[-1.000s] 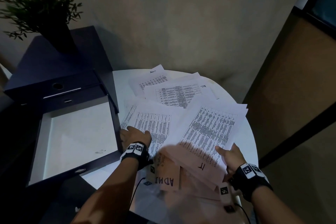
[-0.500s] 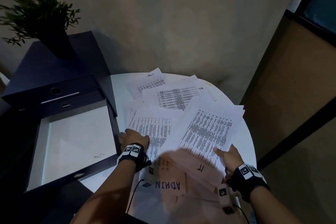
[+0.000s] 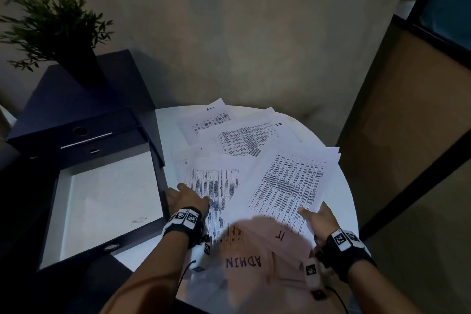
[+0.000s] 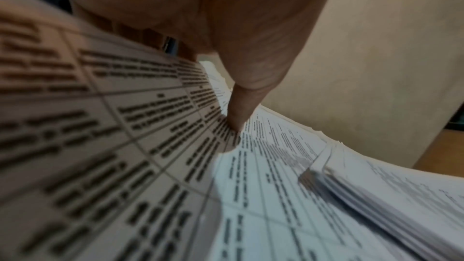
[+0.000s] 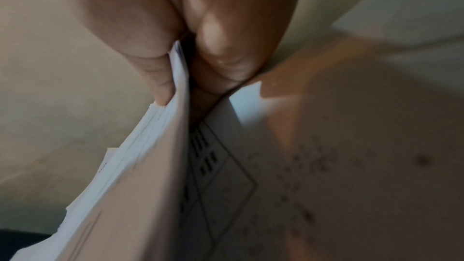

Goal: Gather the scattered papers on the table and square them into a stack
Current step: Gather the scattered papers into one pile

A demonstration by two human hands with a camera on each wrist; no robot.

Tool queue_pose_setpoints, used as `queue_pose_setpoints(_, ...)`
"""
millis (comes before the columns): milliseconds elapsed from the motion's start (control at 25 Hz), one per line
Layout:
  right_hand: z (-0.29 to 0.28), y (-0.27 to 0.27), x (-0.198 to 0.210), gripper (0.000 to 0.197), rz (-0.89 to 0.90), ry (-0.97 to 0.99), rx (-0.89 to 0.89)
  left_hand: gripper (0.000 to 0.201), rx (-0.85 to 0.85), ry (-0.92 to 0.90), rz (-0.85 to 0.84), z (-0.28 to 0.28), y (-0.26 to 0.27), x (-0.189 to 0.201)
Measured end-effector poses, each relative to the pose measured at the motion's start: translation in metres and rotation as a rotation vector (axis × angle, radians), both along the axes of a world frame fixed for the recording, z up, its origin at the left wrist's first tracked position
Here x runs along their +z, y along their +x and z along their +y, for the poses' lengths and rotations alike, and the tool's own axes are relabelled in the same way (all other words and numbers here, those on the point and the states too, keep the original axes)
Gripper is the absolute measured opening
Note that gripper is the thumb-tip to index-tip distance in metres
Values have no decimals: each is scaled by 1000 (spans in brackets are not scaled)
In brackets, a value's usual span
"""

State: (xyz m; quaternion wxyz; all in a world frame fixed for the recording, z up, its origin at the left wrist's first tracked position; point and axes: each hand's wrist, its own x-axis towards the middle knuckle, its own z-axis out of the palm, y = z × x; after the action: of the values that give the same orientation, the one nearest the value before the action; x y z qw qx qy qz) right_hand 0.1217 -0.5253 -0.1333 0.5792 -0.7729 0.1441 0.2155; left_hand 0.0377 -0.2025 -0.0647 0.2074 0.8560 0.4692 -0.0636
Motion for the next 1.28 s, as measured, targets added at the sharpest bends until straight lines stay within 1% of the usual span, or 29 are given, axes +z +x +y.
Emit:
queue_pose_setpoints(80,0,-1,2,96,-10,10,-1,62,-100,131,-58,-7,-1,2)
queue_pose_setpoints(120,1,-1,2,95,-8,22,-5,54,-152,158,-95,-10,0,5)
queue_pose_setpoints(200,1,-1,4,94,-2,48,-8,46,-225,140,-163,-19,2,21)
queue_pose_setpoints(280,1,-1,7,92,-9,20,4,37,-278,180,-240,-23,6,48)
queue_pose_setpoints(320,1,-2,10,92,5,5,9,31,-290,211,-314,-22,6,65)
queue_pose_setpoints(360,0,-2,8,91,0,-4,14,26,-298,228,-426,-20,7,87)
queue_pose_setpoints(400,0,-5,12,88,-12,-12,28,24,-291,220,-577,-17,7,110)
queue_pose_setpoints(440,-1,-4,8,85,-46,-16,53,24,-263,178,-761,-14,7,133)
queue_pose_setpoints(480,-3,-4,5,85,-74,-1,69,24,-230,80,-964,-9,7,156)
queue_pose_setpoints(520,-4,-2,2,87,-94,18,102,27,-224,-83,-1168,-4,8,175)
queue_pose_setpoints(560,-6,-1,-1,88,-91,35,116,32,-253,-288,-1346,0,10,190)
queue_pose_setpoints(600,-5,0,-2,87,-85,54,108,37,-297,-466,-1471,7,14,195)
queue_pose_setpoints(640,-3,0,1,82,-69,69,93,41,-311,-578,-1521,13,21,195)
queue_pose_setpoints(680,0,-4,12,74,-58,94,98,44,-299,-623,-1495,15,28,191)
queue_pose_setpoints(720,1,-7,22,60,-31,120,74,46,-271,-622,-1406,12,37,180)
queue_pose_setpoints(800,1,-11,35,15,41,182,-1,46,-250,-552,-1122,-5,51,149)
queue_pose_setpoints(840,2,-14,47,8,79,287,-13,44,-270,-515,-937,-17,56,127)
queue_pose_setpoints(880,3,-17,55,15,143,445,-48,47,-310,-480,-718,-29,58,104)
queue_pose_setpoints(920,1,-19,57,32,194,615,-80,53,-361,-443,-505,-40,60,80)
queue_pose_setpoints(960,0,-18,57,49,204,703,-138,58,-421,-400,-342,-47,64,58)
queue_pose_setpoints(1000,-1,-16,50,66,204,688,-187,59,-486,-358,-241,-49,69,40)
queue_pose_setpoints(1040,-3,-13,40,79,160,594,-154,60,-537,-337,-197,-50,76,28)
queue_pose_setpoints(1080,-3,-10,32,90,140,445,-106,62,-582,-330,-187,-50,84,20)
queue_pose_setpoints(1120,0,-10,31,95,146,298,-43,65,-626,-334,-185,-48,92,17)
queue_pose_setpoints(1160,0,-8,24,88,114,183,-26,64,-657,-334,-193,-44,102,21)
queue_pose_setpoints(1200,-1,-5,20,72,46,123,-25,52,-656,-319,-216,-36,113,25)
queue_pose_setpoints(1240,0,-2,18,55,16,76,-53,34,-642,-292,-248,-23,130,30)
queue_pose_setpoints(1280,2,1,17,40,-22,47,-94,21,-610,-238,-273,-8,149,35)
